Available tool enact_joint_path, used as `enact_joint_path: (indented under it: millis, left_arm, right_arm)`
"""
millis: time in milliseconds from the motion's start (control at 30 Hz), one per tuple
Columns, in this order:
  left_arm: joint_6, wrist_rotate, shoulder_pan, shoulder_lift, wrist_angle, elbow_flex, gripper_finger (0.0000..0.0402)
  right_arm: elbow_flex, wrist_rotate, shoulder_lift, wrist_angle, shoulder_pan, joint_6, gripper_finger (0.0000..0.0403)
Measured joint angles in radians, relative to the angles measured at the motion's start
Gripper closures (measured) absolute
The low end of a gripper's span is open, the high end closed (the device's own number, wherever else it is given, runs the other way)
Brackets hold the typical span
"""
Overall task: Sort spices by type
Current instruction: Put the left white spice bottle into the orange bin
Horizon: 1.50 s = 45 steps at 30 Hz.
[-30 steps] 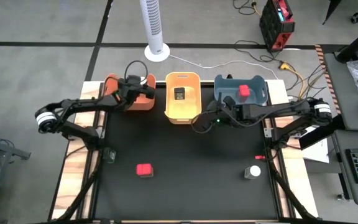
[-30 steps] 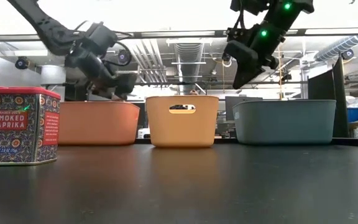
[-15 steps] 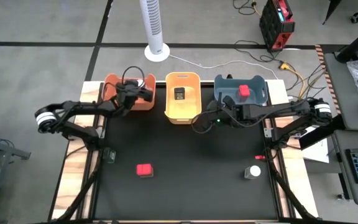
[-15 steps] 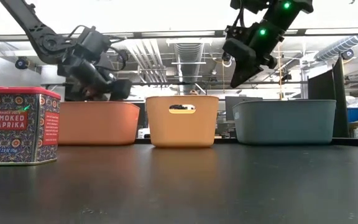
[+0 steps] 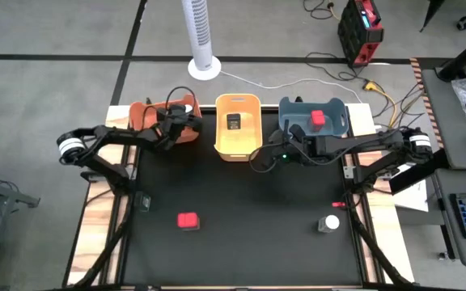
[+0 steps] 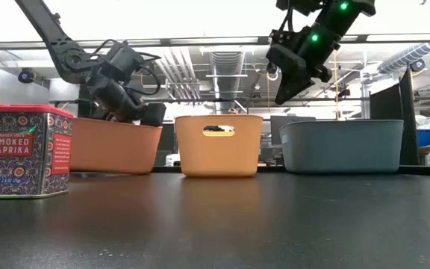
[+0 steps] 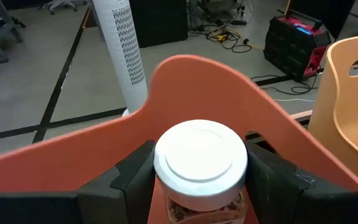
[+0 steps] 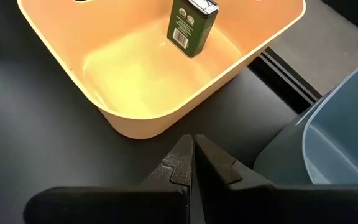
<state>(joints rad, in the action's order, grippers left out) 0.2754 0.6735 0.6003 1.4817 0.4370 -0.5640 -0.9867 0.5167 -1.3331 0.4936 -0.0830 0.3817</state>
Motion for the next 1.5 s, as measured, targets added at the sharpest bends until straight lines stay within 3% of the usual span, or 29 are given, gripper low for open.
enact_joint_path:
  millis: [667, 800, 933, 1000, 1067, 1133, 1300, 1500]
  left_arm:
    - [-0.039, -0.037, 0.000, -0.171, -0.152, 0.003, 0.0209]
    - [-0.080, -0.055, -0.001, -0.262, -0.406, -0.077, 0.0209]
    - [-0.263, -0.282, 0.055, -0.292, -0.730, -0.247, 0.0209]
    - [-0.418, -0.503, 0.107, -0.291, -0.737, -0.276, 0.0209]
    - [-0.496, -0.795, 0.175, -0.290, -0.680, -0.277, 0.0209]
    - [-0.501, -0.954, 0.240, -0.290, -0.645, -0.270, 0.0209]
    - [-0.539, -0.891, 0.358, -0.293, -0.653, -0.225, 0.0209]
    - [-0.665, -0.980, 0.382, -0.290, -0.589, -0.169, 0.0209]
  right_arm:
    - [0.002, -0.001, 0.000, 0.003, 0.000, 0.000, 0.0394]
    - [0.002, -0.001, 0.000, 0.003, 0.000, 0.000, 0.0394]
    - [0.002, -0.001, 0.000, 0.001, 0.000, -0.007, 0.0394]
    - [0.002, -0.001, 0.000, -0.001, 0.000, -0.014, 0.0394]
    - [0.003, 0.000, 0.000, -0.001, 0.002, -0.017, 0.0394]
    - [0.006, -0.001, 0.000, -0.002, 0.005, -0.026, 0.0394]
    - [0.016, -0.001, 0.000, -0.002, 0.009, -0.043, 0.0394]
    - [0.026, -0.001, 0.000, -0.004, 0.009, -0.055, 0.0394]
